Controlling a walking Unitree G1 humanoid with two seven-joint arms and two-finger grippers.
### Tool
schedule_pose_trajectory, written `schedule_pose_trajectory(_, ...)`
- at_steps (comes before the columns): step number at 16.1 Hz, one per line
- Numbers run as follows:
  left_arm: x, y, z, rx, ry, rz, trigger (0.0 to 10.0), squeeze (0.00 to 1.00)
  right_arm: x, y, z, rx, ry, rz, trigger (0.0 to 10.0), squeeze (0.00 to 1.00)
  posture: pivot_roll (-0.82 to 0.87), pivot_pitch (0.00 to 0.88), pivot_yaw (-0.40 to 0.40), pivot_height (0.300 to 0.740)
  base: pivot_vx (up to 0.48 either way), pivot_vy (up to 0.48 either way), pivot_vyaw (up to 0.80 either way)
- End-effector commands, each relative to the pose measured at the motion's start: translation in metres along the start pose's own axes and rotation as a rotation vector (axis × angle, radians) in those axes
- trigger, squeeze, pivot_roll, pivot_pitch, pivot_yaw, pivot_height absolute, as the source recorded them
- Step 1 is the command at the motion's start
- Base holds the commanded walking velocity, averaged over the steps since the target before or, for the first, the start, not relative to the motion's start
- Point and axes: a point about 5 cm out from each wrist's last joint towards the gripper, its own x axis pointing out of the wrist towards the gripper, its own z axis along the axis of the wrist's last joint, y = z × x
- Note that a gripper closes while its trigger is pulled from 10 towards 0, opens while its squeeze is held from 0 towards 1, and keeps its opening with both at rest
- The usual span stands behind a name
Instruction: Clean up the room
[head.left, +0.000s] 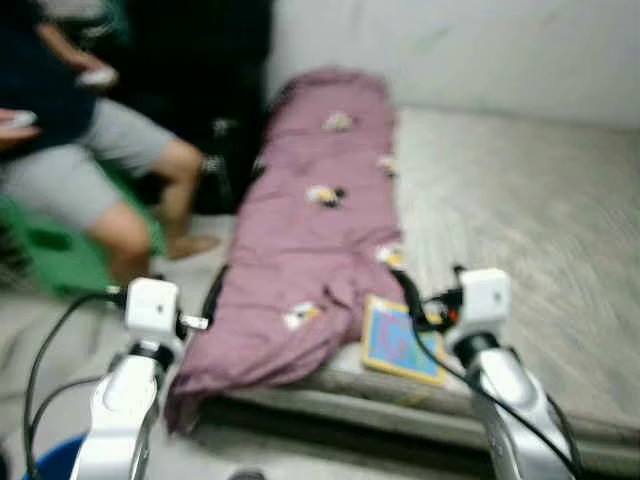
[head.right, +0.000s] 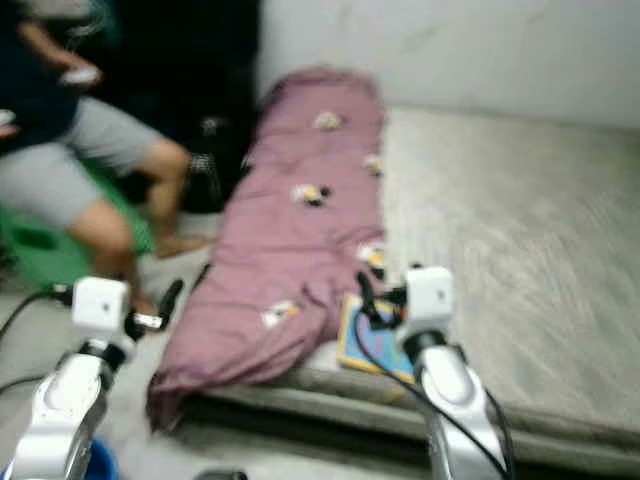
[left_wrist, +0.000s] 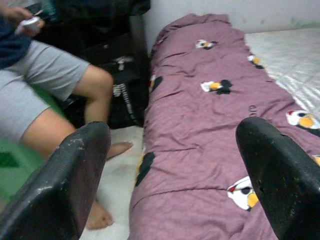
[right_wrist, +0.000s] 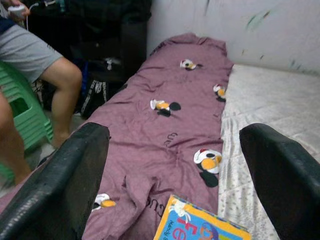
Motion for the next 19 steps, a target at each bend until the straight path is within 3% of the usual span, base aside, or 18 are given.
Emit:
schedule_pose_trajectory(1, 0.0037, 0.0047, 0.0027, 0.014, -0.008, 0.009, 10.0, 0.00, 0.0024, 0.0015, 0.0051, 0.006, -0.023, 0.001, 10.0, 0.00, -0.05, 0.000, -0.046, 0.740, 0.000, 0.000, 0.00)
schedule_pose_trajectory(5, 0.0026, 0.0035, 0.0029, 0.006, -0.012, 0.001, 10.0, 0.00, 0.0024, 0.0002, 0.0048, 0.012, -0.023, -0.006, 10.0, 0.00, -0.04, 0.000, -0.049, 0.740, 0.000, -0.072, 0.00)
schedule_pose_trajectory(19, 0.0040, 0.0033, 0.0029, -0.005, -0.018, 0.002, 10.0, 0.00, 0.0051, -0.0016, 0.0060, 0.009, -0.024, -0.006, 10.0, 0.00, -0.05, 0.000, -0.057, 0.740, 0.000, -0.420, 0.00)
